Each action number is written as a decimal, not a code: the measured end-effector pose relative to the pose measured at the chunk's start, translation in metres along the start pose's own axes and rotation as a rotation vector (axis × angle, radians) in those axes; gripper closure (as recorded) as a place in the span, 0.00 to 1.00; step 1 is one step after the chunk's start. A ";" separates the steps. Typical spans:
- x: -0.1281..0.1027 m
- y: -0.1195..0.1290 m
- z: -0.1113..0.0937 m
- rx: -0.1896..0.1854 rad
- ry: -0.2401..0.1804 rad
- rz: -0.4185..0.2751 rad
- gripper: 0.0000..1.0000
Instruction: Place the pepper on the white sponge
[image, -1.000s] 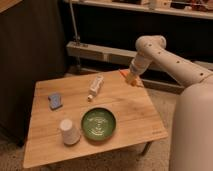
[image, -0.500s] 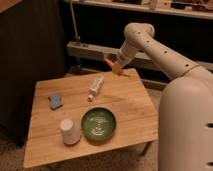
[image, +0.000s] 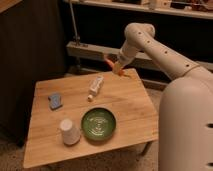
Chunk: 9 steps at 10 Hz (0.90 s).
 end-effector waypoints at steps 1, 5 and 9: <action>0.000 0.000 0.000 0.000 0.000 0.000 1.00; -0.008 0.004 -0.007 0.017 -0.014 -0.044 1.00; -0.085 0.025 -0.003 0.071 0.005 -0.215 1.00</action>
